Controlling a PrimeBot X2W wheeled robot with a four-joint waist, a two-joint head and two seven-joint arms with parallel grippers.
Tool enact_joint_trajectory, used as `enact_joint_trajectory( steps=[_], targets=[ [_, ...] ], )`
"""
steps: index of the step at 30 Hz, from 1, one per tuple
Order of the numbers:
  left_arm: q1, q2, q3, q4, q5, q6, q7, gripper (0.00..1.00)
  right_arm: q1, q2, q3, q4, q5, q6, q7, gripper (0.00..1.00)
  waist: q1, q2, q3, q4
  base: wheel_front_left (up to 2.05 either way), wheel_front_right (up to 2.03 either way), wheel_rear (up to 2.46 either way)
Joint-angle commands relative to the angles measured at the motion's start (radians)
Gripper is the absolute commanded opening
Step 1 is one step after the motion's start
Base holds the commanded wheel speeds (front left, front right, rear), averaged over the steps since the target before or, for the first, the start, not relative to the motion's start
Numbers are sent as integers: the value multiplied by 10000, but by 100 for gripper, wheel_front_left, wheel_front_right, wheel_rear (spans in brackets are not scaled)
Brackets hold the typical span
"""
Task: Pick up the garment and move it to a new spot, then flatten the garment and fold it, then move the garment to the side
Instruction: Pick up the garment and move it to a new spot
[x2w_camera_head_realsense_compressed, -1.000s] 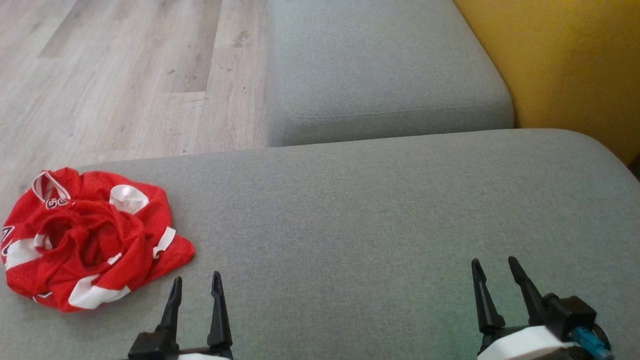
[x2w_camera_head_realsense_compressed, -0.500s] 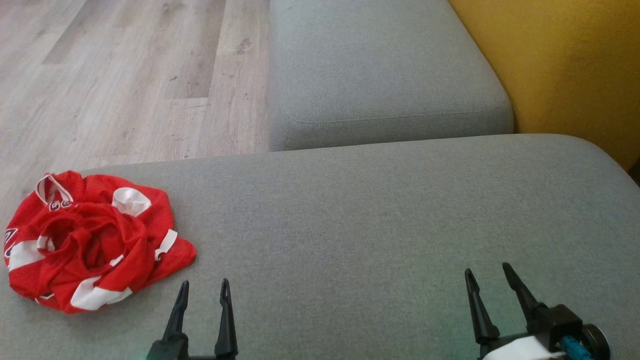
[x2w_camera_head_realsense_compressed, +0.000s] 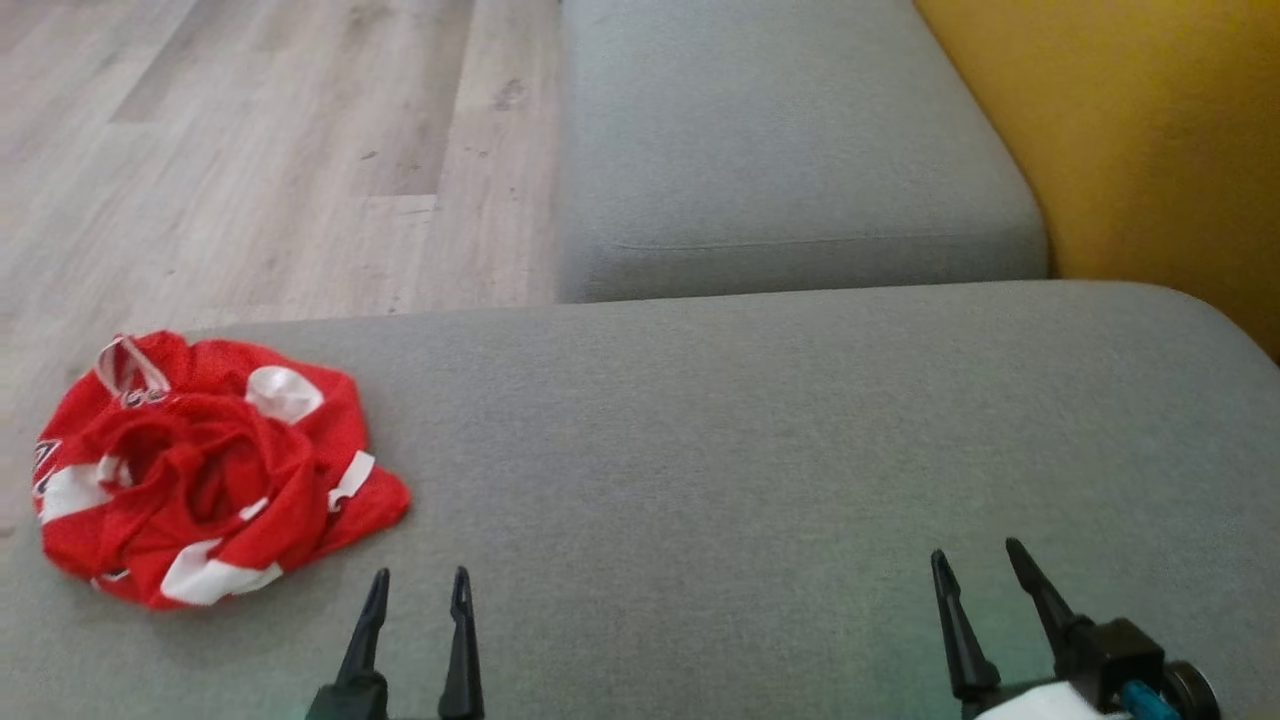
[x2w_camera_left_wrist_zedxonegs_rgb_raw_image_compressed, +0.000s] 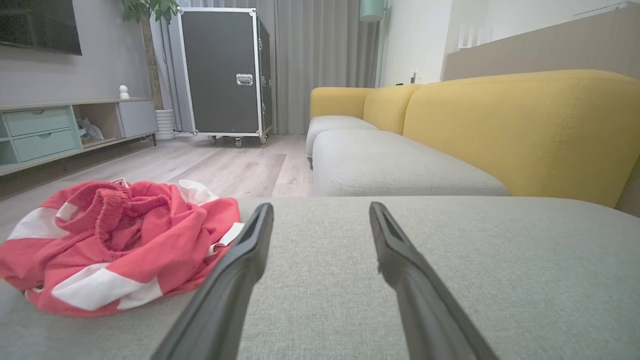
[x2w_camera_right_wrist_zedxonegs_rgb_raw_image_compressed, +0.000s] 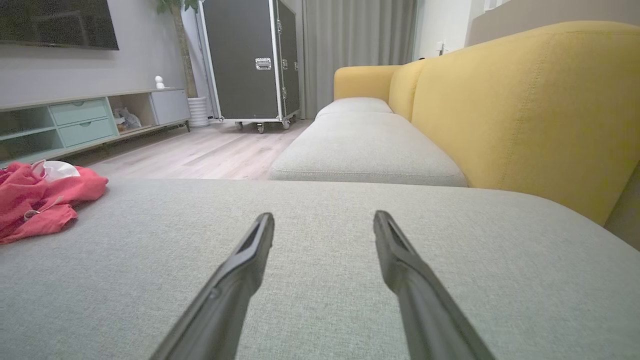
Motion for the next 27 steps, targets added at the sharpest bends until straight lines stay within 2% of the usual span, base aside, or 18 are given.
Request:
enact_joint_trajectory(
  steps=[1,6,15,21,27],
  targets=[
    [-513,16,270,-256,99,-66,-120,100,-232,-97,239,-271,24,-7,-139,100,0,0,-15,213,0,0,0],
    [-701,16,353,-98,293,-242,-120,100,-109,-97,246,-213,137,-7,-139,100,0,0,74,1131,0,0,0],
    [-740,45,765,-108,704,-613,-120,100,-318,-97,524,-173,468,-7,-139,100,0,0,329,3178,0,0,0],
    [-725,33,1331,-657,711,-342,-120,100,-1004,-97,1027,36,285,-7,-139,100,0,0,891,3843,0,0,0],
    [-520,23,1779,-1166,728,-26,-120,100,-1429,-126,1267,229,195,-7,-139,100,0,0,1184,4127,0,0,0]
  ],
)
